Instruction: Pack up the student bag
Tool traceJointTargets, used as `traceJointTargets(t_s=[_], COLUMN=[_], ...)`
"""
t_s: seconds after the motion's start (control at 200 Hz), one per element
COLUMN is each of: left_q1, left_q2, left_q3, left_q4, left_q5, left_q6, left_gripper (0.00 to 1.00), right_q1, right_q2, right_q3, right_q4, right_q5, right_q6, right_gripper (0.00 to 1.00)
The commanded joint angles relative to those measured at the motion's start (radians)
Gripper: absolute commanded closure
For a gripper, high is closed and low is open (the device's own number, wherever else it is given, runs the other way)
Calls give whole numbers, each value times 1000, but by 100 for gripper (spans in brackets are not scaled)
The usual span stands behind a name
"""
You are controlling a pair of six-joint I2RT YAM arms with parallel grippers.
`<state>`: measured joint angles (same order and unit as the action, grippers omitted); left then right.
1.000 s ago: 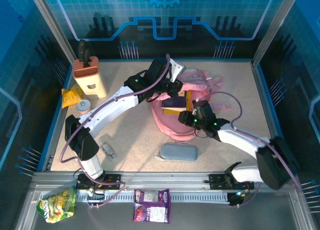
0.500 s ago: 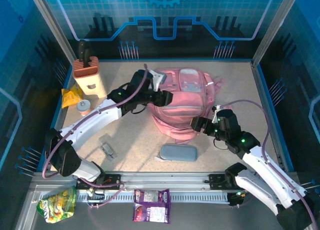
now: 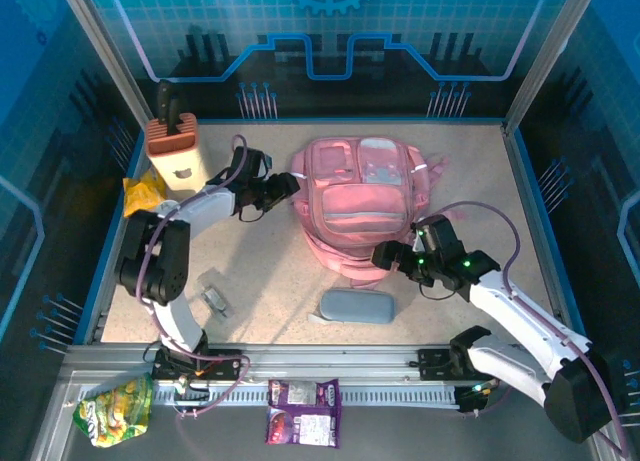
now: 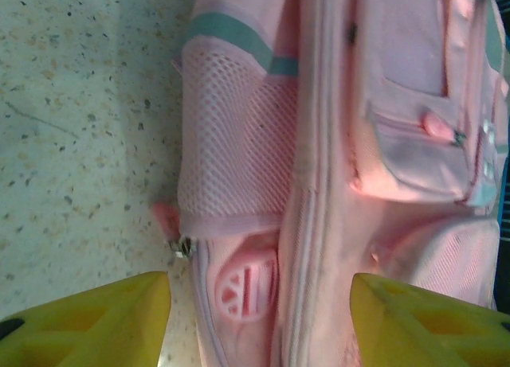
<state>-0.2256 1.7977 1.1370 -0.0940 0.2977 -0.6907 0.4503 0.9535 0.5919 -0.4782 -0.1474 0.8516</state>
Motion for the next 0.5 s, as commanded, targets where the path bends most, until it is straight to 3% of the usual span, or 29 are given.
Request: traceJointTargets(t_s=[0.0,0.24,0.495], left_q1=[18,38,38], left_q2=[93,249,274], left_q3=[56,129,150], left_q4=[94,161,153], left_q5=[72,81,92], left_q6=[-52,-81,-53], left_gripper=[39,50,85], right_q1=[-4,-4,-14], right_q2=[-2,44,147], right_q3=[-47,-69,-61], right_q4=[55,109,245], right_q5=[-40,-57,-66], right_q6=[52,63,50], right_gripper=[0,0,0])
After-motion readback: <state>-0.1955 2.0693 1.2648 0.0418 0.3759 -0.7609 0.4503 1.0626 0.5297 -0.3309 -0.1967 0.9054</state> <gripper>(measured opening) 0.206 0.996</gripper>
